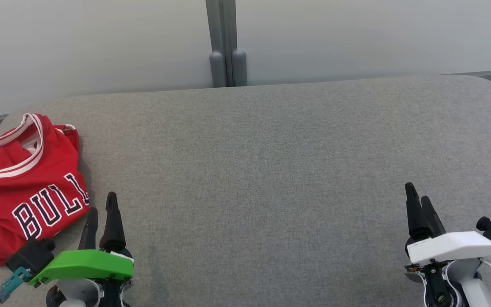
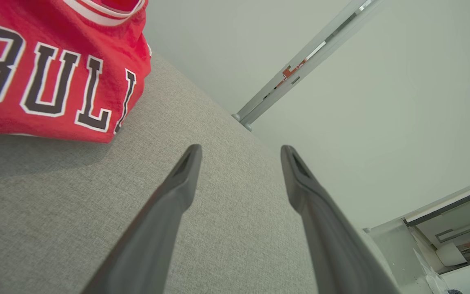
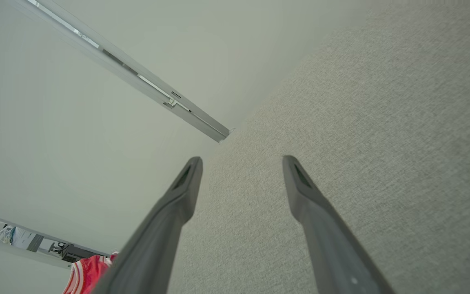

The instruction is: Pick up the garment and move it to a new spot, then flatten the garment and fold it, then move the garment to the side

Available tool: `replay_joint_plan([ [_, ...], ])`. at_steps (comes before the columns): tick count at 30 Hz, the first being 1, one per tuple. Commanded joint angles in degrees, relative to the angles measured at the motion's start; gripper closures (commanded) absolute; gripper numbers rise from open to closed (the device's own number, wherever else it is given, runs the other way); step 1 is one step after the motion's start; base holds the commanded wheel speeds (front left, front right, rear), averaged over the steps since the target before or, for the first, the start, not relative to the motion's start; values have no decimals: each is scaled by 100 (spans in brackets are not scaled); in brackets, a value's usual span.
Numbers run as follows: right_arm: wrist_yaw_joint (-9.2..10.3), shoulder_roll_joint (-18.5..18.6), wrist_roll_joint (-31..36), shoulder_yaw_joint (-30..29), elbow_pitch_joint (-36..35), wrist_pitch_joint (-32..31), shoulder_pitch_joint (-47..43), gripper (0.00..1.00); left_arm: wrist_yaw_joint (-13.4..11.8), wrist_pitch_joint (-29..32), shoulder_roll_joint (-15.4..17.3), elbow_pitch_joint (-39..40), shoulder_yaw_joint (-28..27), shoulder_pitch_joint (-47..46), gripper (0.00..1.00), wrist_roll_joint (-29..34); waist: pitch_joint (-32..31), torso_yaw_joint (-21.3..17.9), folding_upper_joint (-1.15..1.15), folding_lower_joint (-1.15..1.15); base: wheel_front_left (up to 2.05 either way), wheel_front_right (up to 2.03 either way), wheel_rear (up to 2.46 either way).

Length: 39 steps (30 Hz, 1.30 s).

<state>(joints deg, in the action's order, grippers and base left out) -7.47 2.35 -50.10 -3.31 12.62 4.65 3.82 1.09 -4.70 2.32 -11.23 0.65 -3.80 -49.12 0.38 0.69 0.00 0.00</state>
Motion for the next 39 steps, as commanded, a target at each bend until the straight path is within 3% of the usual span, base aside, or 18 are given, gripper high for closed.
replay_joint_plan([
  [1, -2, 37, 229, -3, -42, 76, 62, 0, -32, -66, 39, 94, 46, -26, 0, 234, -3, 4, 0, 0, 0, 0, 0],
  [17, -2, 46, 1488, 10, 197, 335, 6, 0, -276, -327, 49, 85, 254, 45, 0, 1668, -92, 44, 0, 0, 0, 0, 0],
  [39, -3, 55, 2878, 49, 523, 645, -32, 0, -319, -642, 77, -114, 413, 167, 0, 3042, -218, 105, 0, 0, 0, 0, 0],
])
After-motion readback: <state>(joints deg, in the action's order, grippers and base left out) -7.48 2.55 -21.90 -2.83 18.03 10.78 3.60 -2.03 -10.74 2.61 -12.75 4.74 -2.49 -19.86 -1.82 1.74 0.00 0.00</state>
